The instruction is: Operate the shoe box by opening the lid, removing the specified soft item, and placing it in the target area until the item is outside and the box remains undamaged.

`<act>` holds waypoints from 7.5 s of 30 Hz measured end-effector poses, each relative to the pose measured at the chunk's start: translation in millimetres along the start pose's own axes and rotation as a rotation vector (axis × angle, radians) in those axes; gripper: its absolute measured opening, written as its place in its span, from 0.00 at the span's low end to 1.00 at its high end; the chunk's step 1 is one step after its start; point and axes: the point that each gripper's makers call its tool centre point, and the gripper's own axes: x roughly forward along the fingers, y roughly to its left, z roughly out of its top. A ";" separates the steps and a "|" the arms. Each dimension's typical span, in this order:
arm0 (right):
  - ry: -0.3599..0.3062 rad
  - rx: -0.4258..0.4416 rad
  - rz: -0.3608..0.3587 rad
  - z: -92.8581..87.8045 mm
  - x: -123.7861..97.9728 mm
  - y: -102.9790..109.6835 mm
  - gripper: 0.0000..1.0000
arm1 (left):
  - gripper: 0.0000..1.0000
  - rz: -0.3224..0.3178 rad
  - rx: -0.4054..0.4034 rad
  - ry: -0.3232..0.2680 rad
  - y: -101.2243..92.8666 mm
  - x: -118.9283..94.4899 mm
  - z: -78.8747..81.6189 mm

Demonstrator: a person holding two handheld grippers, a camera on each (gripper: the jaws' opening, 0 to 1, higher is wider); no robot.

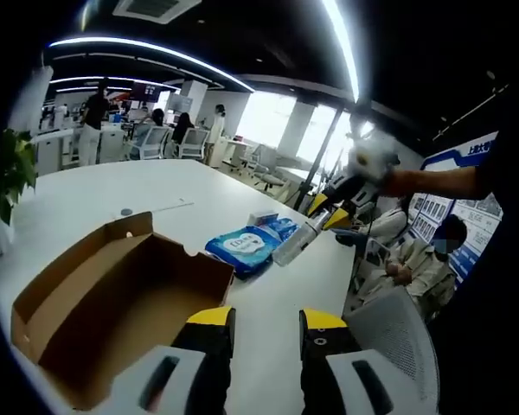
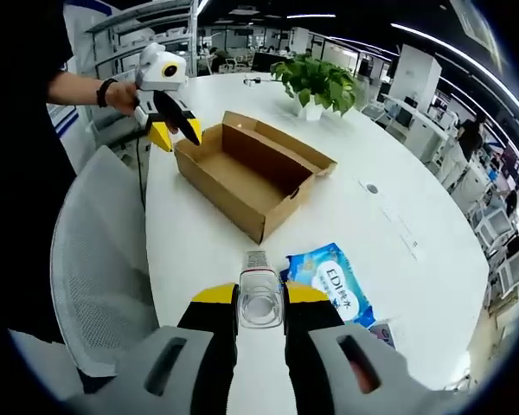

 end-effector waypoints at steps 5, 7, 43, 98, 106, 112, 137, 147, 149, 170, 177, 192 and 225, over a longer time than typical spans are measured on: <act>0.048 -0.023 -0.013 -2.9 1.0 -29.8 0.17 | 0.30 0.031 -0.029 -0.006 6.5 -7.0 -5.4; 0.071 -0.038 -0.020 -4.4 2.3 -39.9 0.17 | 0.30 0.043 -0.036 0.003 9.5 -9.6 -10.6; 0.360 -0.169 -0.103 -67.5 40.9 -175.2 0.17 | 0.30 0.213 -0.161 -0.004 38.5 -44.2 -33.6; 0.553 -0.321 0.068 -86.7 65.0 -199.9 0.19 | 0.30 0.207 -0.180 -0.013 42.4 -36.9 -34.6; 0.559 -0.342 0.071 -88.6 69.0 -204.8 0.21 | 0.30 0.215 -0.186 -0.015 45.3 -39.8 -36.2; 0.562 -0.355 0.068 -88.0 70.6 -207.0 0.23 | 0.30 0.218 -0.189 -0.016 46.1 -40.5 -36.7; 0.508 -0.299 -0.105 -72.4 22.6 -207.3 0.27 | 0.30 0.205 -0.163 -0.038 35.2 -38.3 -27.3; 0.382 -0.084 -0.234 -69.4 -12.6 -194.4 0.28 | 0.29 0.210 -0.155 -0.059 26.9 -43.5 -23.7; 0.351 -0.047 -0.257 -68.4 -17.3 -194.1 0.29 | 0.29 0.215 -0.153 -0.062 26.3 -45.4 -23.2; 0.033 0.304 -0.293 -72.2 -42.5 -137.3 0.34 | 0.30 0.358 -0.210 -0.125 46.7 -82.5 -29.9; -0.028 0.339 -0.270 -71.2 -31.6 -101.7 0.37 | 0.30 0.486 -0.258 -0.144 71.7 -98.6 -36.5; -0.163 0.439 -0.203 -54.4 -6.4 -43.7 0.41 | 0.35 0.690 -0.381 -0.089 108.8 -117.2 -87.5; -0.255 0.584 -0.147 -57.3 11.8 10.7 0.47 | 0.28 0.716 -0.465 0.012 132.0 -97.1 -114.7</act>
